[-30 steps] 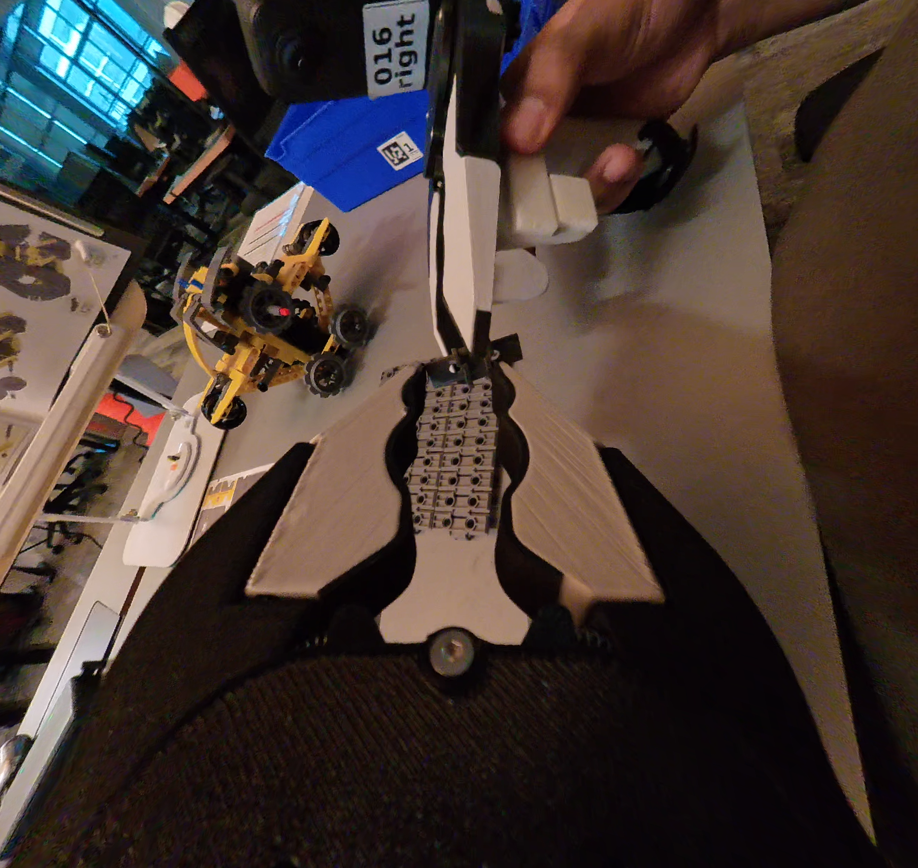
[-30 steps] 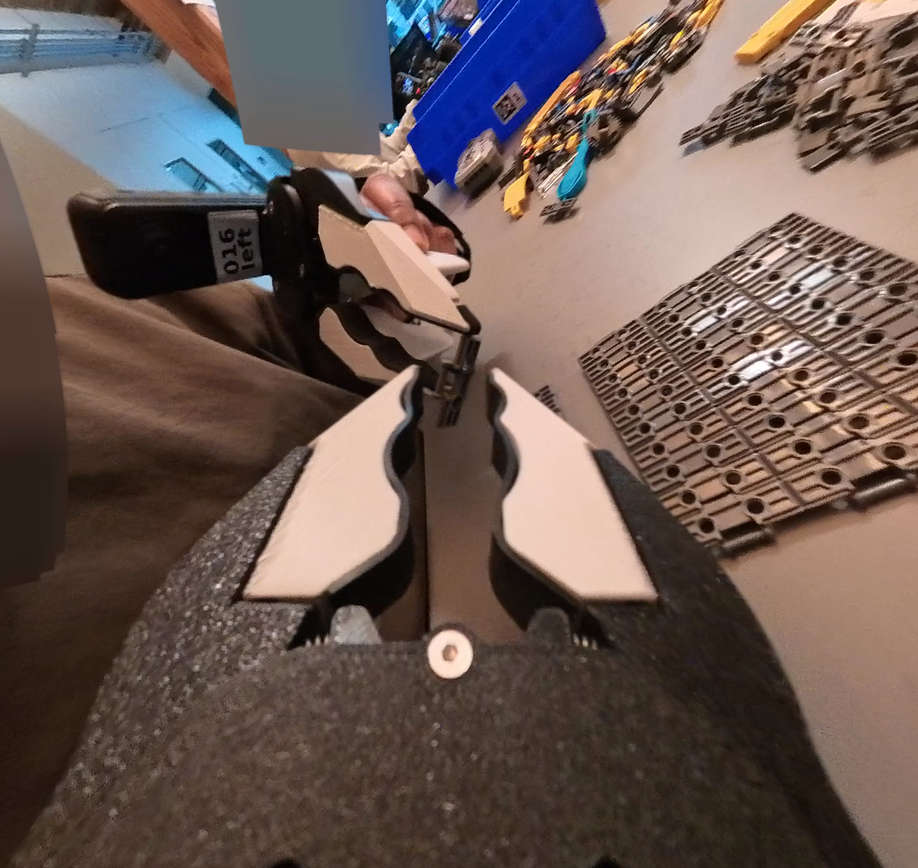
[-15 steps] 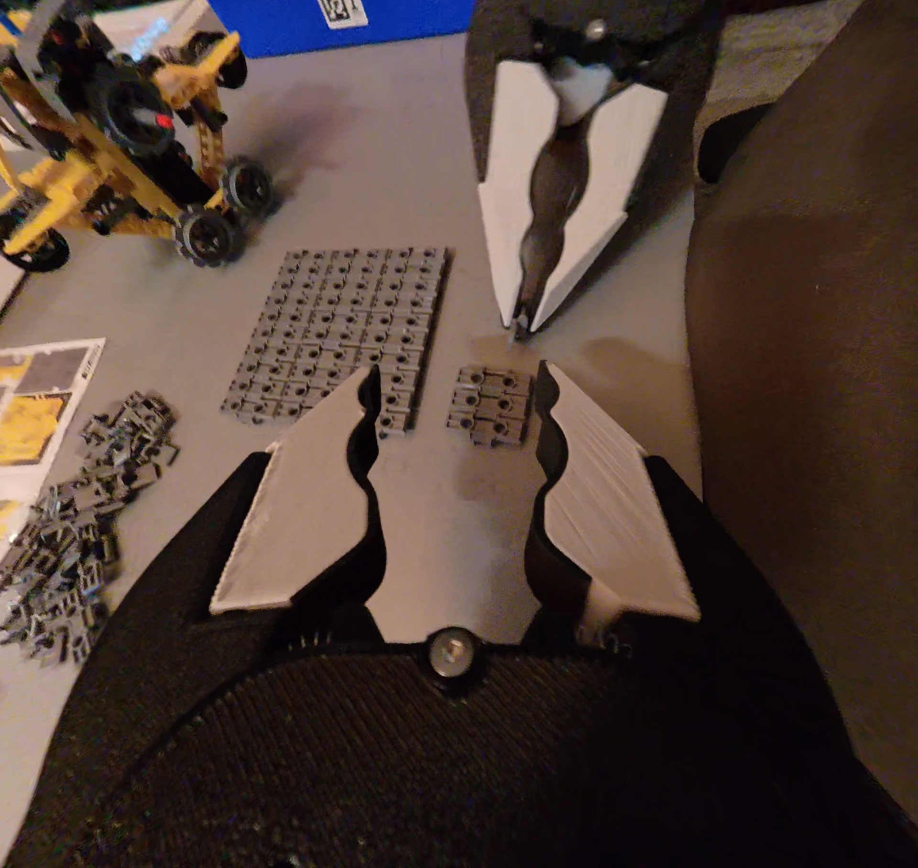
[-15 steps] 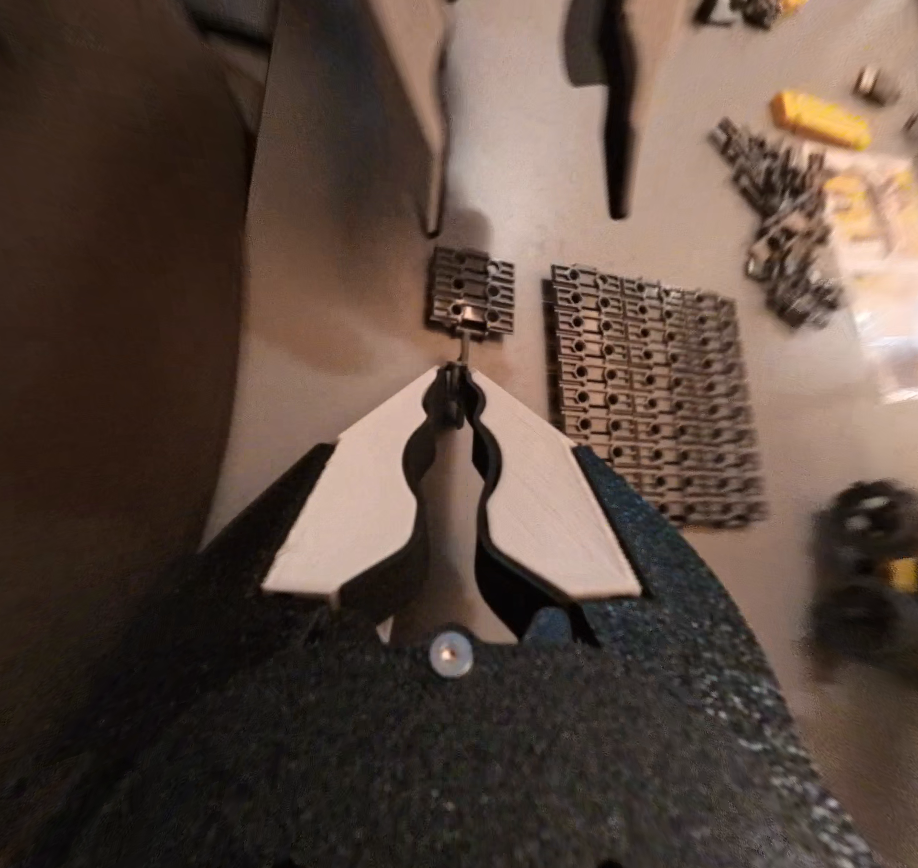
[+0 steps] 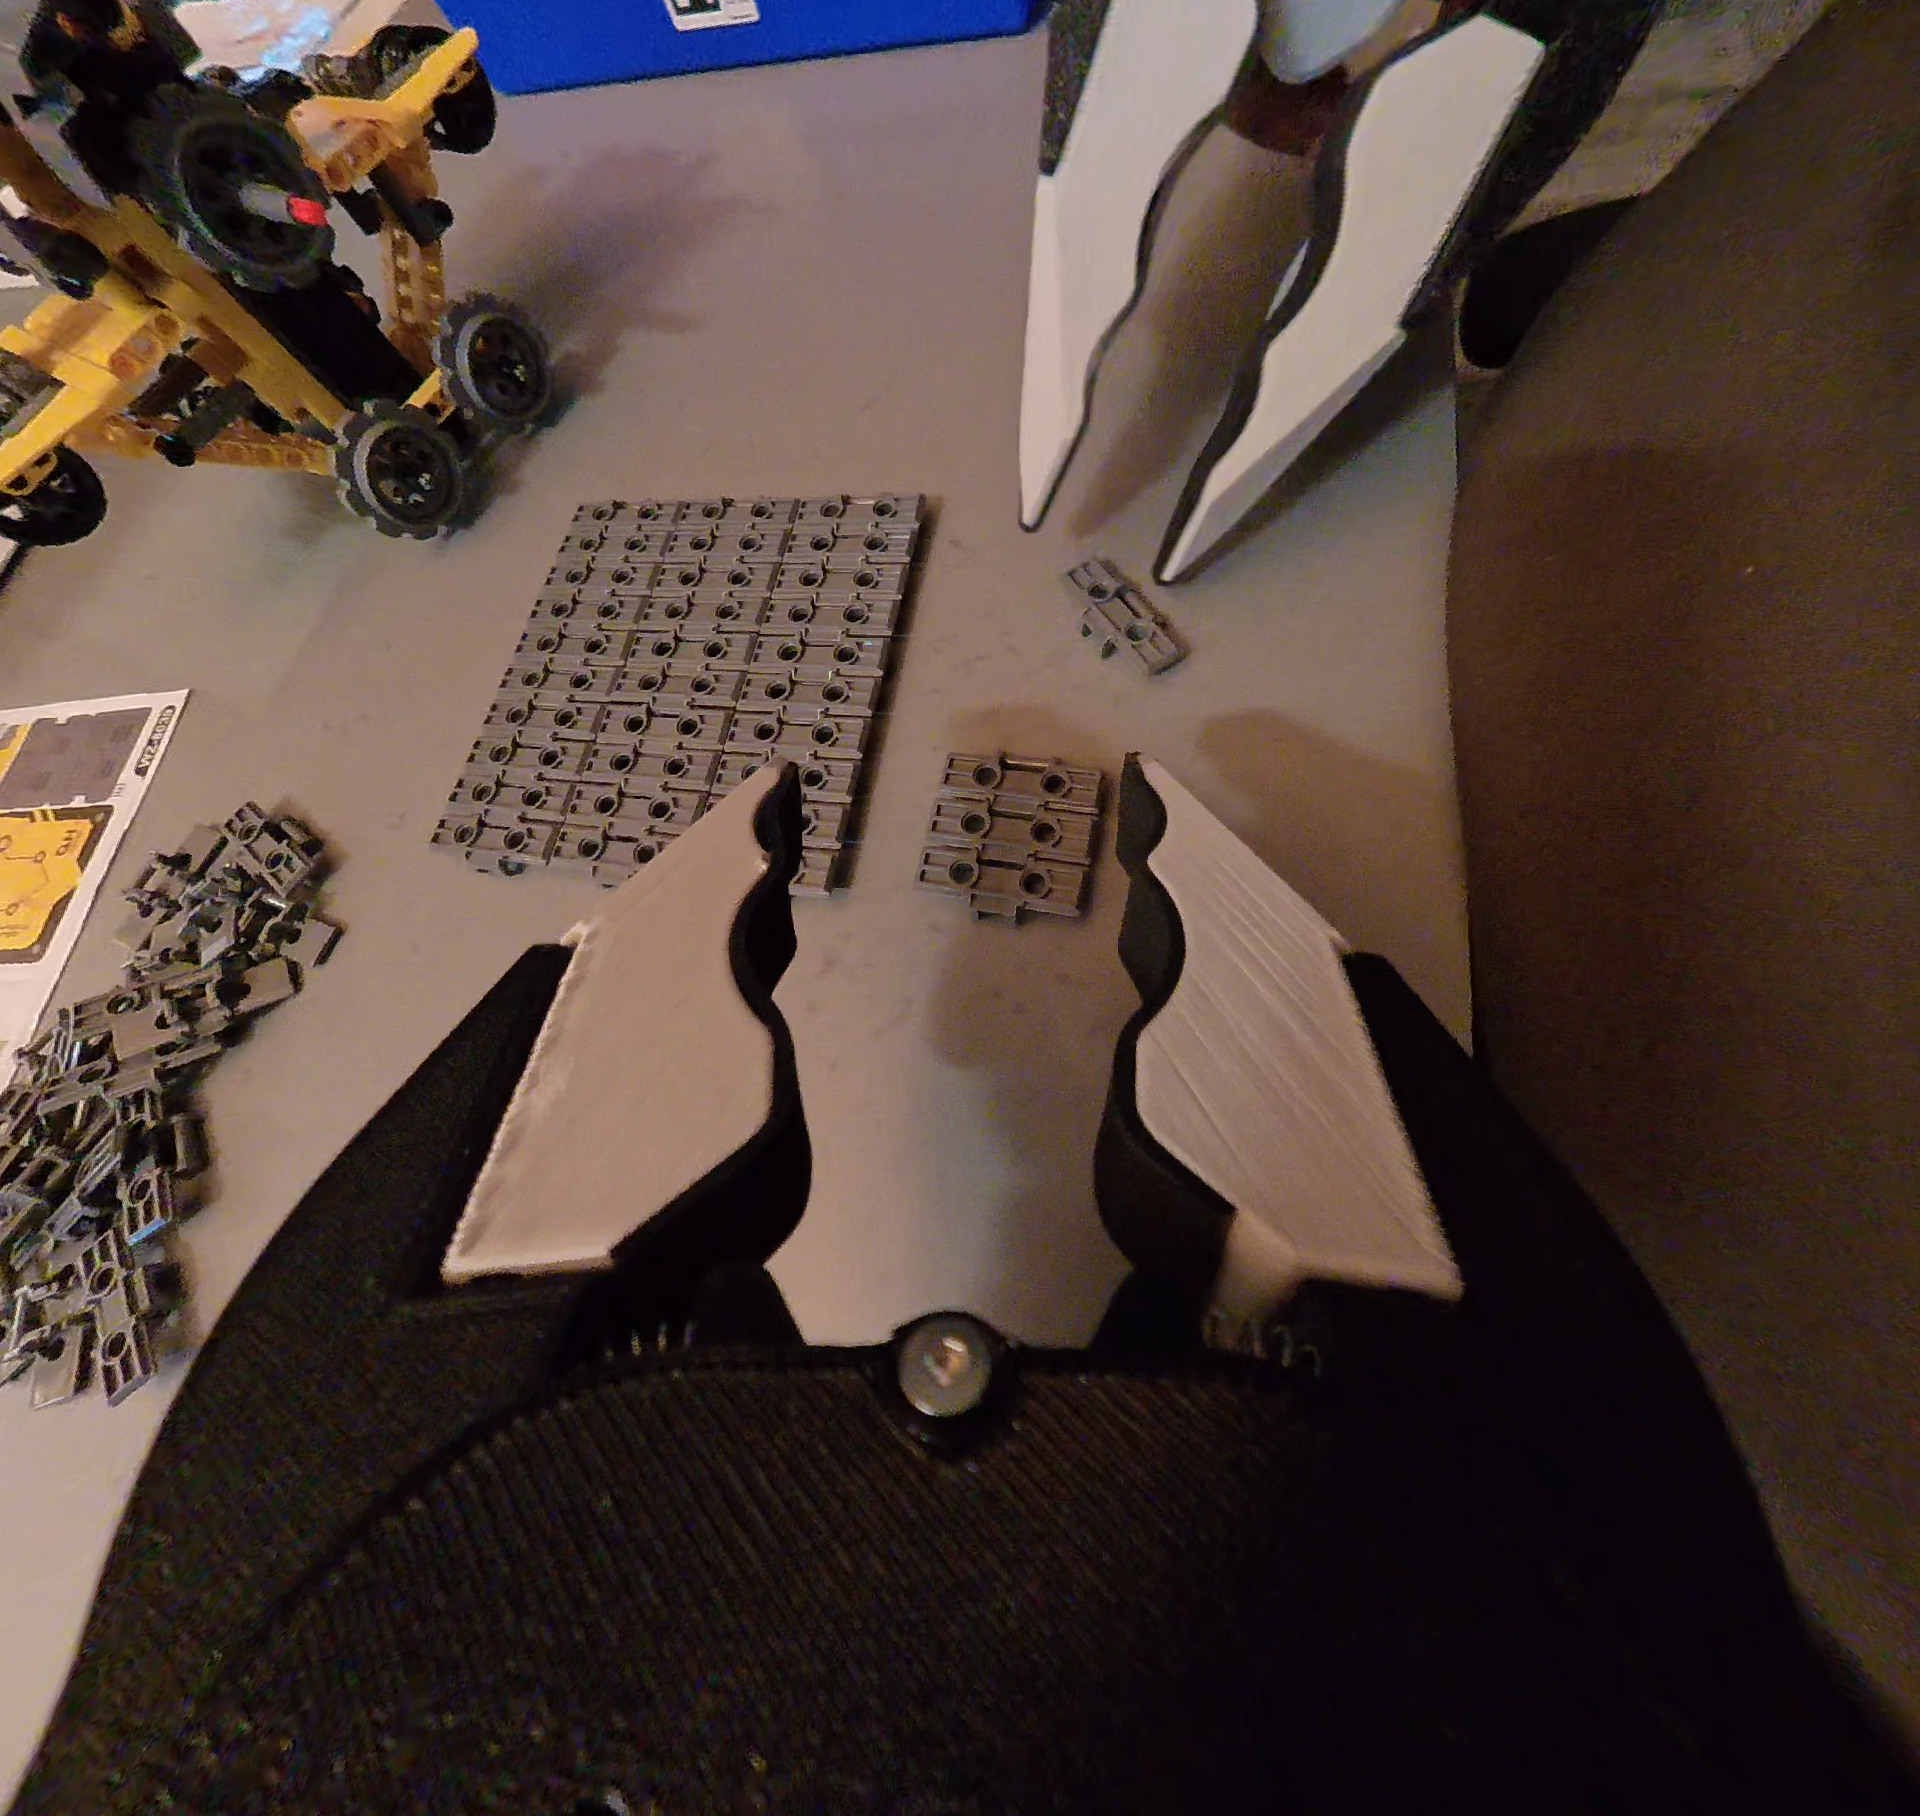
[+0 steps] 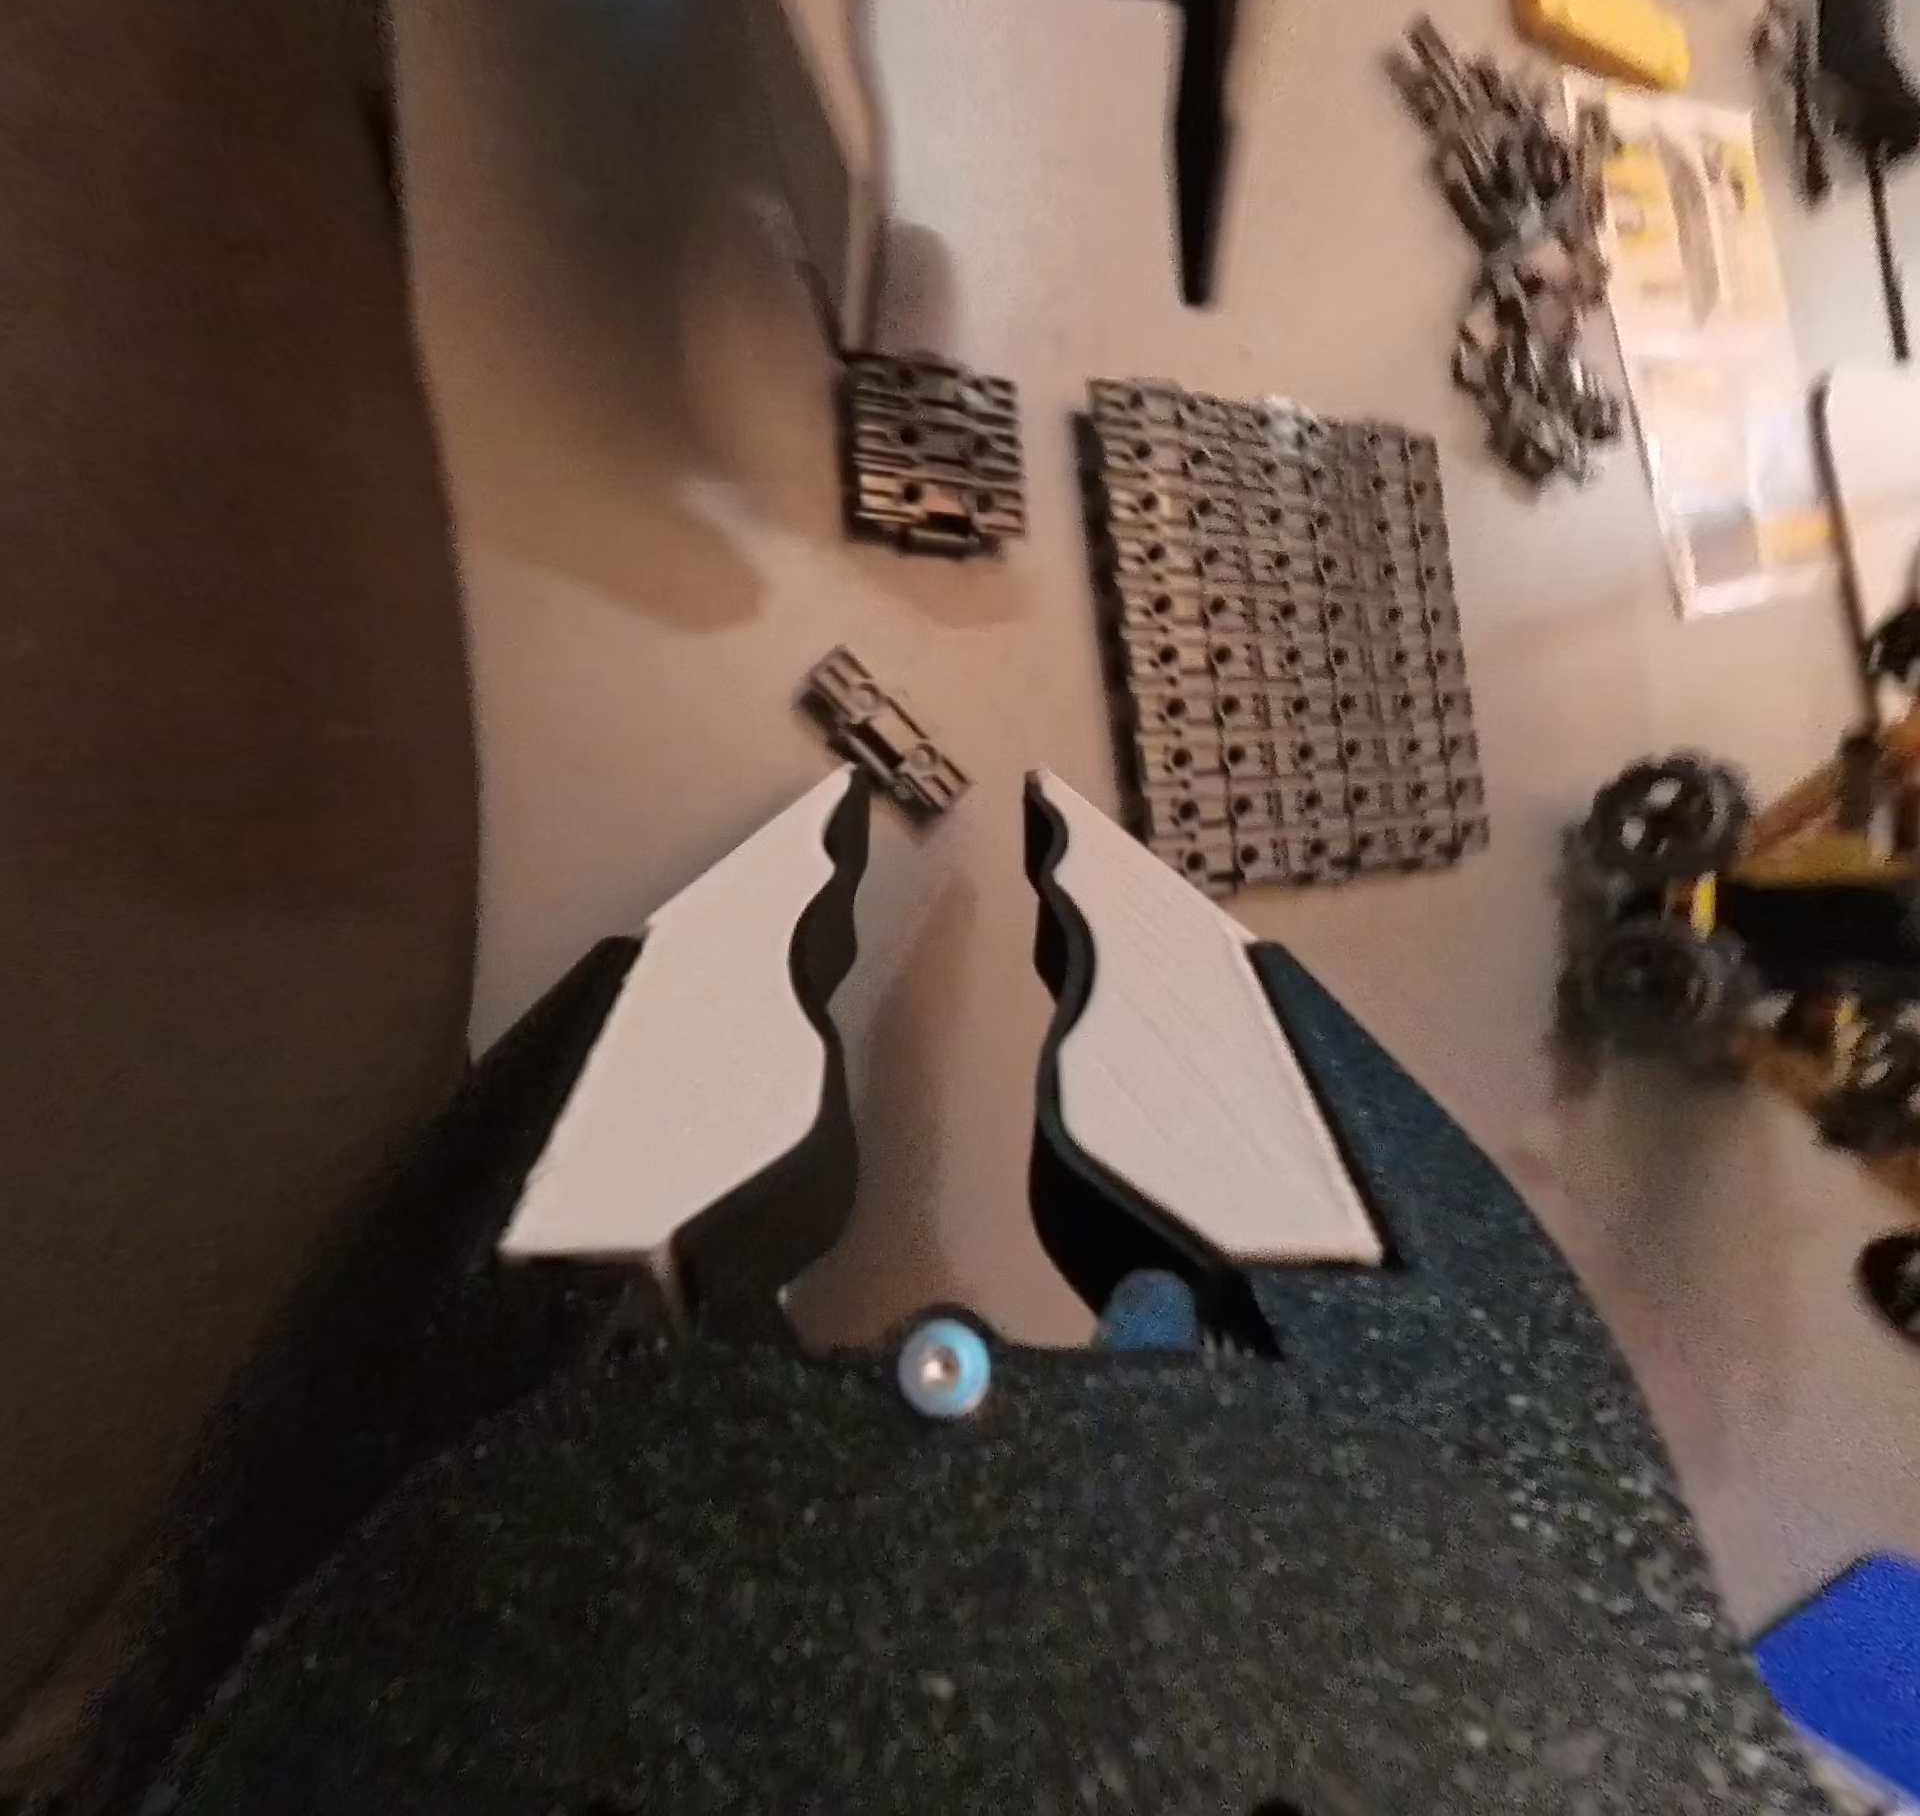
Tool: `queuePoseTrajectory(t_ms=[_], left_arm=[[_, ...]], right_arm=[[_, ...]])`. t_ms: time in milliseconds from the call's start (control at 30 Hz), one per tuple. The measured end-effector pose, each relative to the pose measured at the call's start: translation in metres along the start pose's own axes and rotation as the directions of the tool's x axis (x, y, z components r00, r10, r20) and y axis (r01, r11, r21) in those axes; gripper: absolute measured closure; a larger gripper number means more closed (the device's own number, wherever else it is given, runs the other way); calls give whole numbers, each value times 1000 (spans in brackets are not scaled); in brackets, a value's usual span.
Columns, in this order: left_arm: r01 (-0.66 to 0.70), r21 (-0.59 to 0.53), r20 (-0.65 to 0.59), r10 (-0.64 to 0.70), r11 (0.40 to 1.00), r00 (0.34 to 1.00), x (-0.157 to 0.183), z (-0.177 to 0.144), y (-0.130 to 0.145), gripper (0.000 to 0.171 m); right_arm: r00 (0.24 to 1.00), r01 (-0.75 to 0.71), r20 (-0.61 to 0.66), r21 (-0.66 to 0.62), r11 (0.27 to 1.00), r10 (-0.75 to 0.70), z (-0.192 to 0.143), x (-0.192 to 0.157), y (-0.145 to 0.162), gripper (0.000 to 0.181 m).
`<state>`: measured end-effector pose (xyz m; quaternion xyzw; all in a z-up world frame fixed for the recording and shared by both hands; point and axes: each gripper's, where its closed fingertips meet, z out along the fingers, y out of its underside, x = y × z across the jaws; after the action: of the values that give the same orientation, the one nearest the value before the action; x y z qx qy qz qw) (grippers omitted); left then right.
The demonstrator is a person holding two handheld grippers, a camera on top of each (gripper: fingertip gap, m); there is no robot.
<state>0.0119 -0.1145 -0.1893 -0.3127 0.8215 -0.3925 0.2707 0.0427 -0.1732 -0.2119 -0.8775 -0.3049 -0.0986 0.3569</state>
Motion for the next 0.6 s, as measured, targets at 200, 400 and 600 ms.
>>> queuePoseTrajectory(t_ms=[200,400,600], left_arm=[[4,-17,10,-4,1000,1000,1,1,2,113],[-11,17,-16,11,1000,1000,8,1,0,117],[-26,-1,-40,26,1000,999,12,5,4,116]], right_arm=[[745,-654,102,-78,752,659,1,-12,-13,132],[712,-702,0,10,712,702,5,-19,-16,123],[758,-642,-130,21,766,639,6,-12,-12,122]])
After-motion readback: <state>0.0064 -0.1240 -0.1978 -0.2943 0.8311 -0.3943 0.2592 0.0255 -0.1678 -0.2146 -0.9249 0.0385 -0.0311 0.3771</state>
